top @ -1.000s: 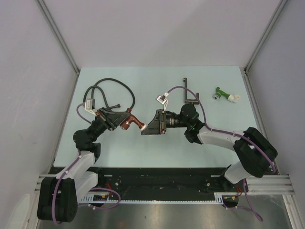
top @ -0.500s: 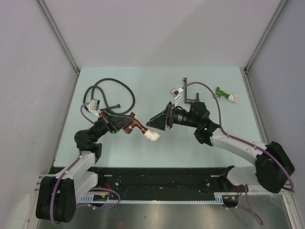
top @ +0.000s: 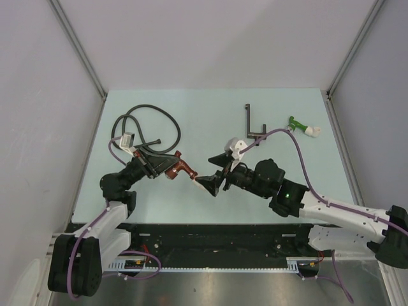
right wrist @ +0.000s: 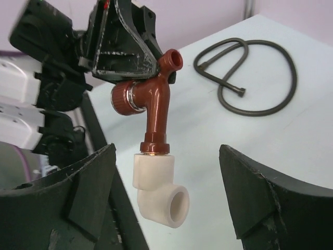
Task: Install the water faucets
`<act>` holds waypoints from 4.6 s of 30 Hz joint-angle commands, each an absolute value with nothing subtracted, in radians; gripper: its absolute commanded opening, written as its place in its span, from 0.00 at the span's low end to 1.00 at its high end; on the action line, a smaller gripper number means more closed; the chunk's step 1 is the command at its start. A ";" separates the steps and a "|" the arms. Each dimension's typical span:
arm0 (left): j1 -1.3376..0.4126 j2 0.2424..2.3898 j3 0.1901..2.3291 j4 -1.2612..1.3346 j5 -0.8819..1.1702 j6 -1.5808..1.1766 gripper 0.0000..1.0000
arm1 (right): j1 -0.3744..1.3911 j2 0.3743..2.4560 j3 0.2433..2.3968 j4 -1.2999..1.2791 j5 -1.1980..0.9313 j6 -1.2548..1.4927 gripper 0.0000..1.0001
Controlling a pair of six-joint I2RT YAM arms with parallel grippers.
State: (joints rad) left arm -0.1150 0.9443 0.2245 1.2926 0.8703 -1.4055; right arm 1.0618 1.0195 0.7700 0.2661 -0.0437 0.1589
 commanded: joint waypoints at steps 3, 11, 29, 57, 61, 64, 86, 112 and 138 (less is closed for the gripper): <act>-0.117 0.943 0.236 1.727 0.867 -1.401 0.00 | 1.234 1.045 0.802 0.281 0.277 -0.139 0.85; -0.117 0.943 0.238 1.729 0.867 -1.402 0.00 | 1.312 1.138 0.804 0.293 0.391 -0.204 0.85; -0.117 0.940 0.238 1.729 0.867 -1.401 0.00 | 1.330 1.258 0.805 0.390 0.454 -0.272 0.48; -0.117 0.913 0.236 1.729 0.864 -1.387 0.00 | 0.850 1.359 0.802 0.668 -0.580 0.881 0.19; -0.117 0.920 0.236 1.729 0.862 -1.391 0.00 | 0.853 1.257 0.801 0.519 -0.438 0.670 0.61; -0.117 0.922 0.235 1.729 0.862 -1.393 0.00 | 0.864 1.172 0.808 0.407 -0.333 0.559 0.78; -0.118 0.931 0.235 1.729 0.861 -1.396 0.00 | 1.377 1.153 0.874 0.216 0.497 -0.267 0.82; -0.118 0.917 0.238 1.729 0.864 -1.390 0.00 | 1.097 1.269 0.910 0.324 -0.159 0.321 0.00; -0.118 0.907 0.235 1.729 0.859 -1.382 0.00 | 0.894 1.415 0.798 0.784 -0.537 0.941 0.28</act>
State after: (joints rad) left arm -0.0776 0.9348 0.2245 1.2022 0.7319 -1.4322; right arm 0.8761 1.4673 0.7654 0.7773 -0.6655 0.8886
